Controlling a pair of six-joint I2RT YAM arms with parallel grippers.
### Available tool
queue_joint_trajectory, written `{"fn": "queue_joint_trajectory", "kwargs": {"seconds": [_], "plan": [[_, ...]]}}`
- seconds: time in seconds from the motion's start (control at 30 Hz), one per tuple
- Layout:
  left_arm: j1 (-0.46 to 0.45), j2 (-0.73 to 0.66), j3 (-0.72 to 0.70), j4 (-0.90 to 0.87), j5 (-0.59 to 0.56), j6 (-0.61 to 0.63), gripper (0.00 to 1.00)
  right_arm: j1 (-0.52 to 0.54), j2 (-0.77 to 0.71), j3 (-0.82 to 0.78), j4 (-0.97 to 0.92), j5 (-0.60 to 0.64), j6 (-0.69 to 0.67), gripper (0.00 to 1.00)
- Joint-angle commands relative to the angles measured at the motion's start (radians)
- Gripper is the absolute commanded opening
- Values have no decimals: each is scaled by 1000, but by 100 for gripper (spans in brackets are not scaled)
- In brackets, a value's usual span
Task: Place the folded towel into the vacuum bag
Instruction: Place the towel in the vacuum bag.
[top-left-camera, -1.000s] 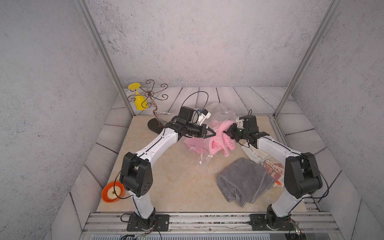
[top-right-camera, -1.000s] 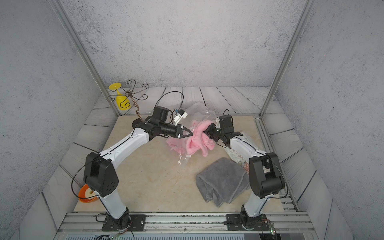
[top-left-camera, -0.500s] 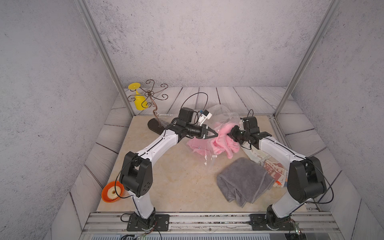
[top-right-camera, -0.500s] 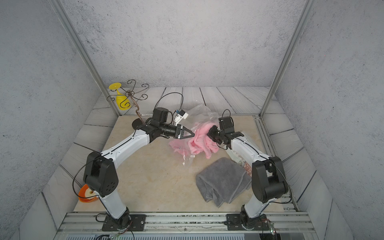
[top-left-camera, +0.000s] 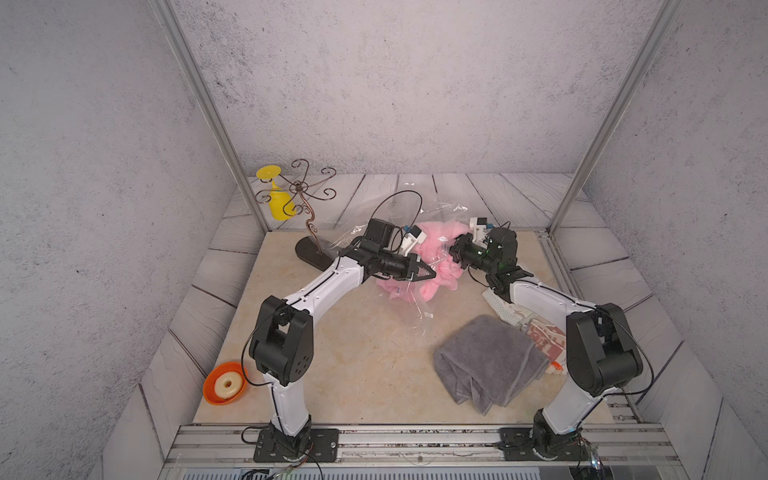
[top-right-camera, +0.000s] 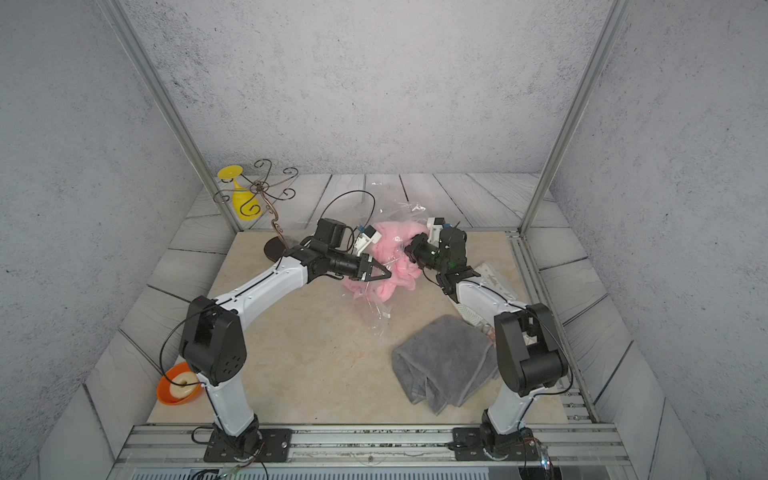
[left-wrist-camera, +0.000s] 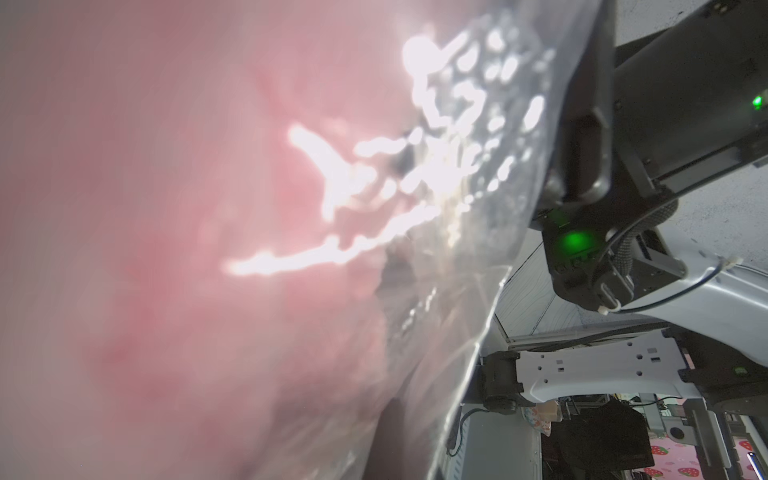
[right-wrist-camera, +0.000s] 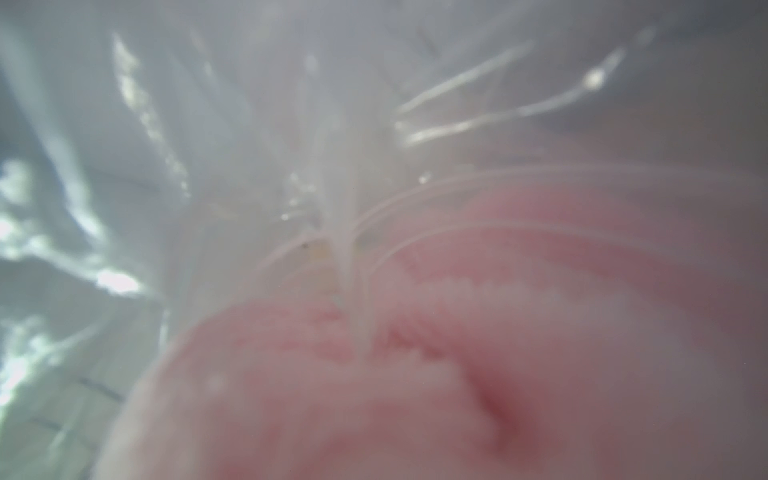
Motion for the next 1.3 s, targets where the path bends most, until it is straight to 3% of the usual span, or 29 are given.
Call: {"fn": "queue_joint_trajectory", "kwargs": {"seconds": [0.0, 0.1, 0.2, 0.3, 0.47, 0.53, 0.57, 0.63, 0.77, 0.93, 1.17, 1.27], "plan": [[-2, -82, 6, -12, 123, 41, 0, 6, -52, 48, -286, 197, -159, 13], [29, -127, -29, 169, 246, -102, 0, 6, -56, 90, -513, 318, -248, 14], [57, -125, -44, 341, 277, -255, 0, 10, -48, 91, -572, 333, -271, 15], [56, -87, -23, 274, 195, -224, 0, 29, -27, 102, -550, 251, -294, 17], [54, -20, -16, 170, 25, -194, 0, 80, 13, 139, -344, -71, -341, 26], [54, -11, -15, 156, -3, -187, 0, 91, 4, 140, -306, -134, -353, 37], [54, -9, -17, 153, -16, -188, 0, 92, -6, 133, -307, -138, -357, 48], [55, -8, -17, 144, -45, -186, 0, 90, -37, 128, -368, -81, -391, 66], [60, -14, -2, 77, -161, -174, 0, 90, -91, 173, -638, 141, -534, 79], [63, -3, 0, 16, -271, -161, 0, 85, -129, 234, -890, 366, -612, 82], [63, 8, -10, -16, -313, -160, 0, 46, -208, 157, -933, 506, -550, 81], [63, 6, -6, -16, -314, -159, 0, 38, -254, 89, -919, 638, -511, 81]]}}
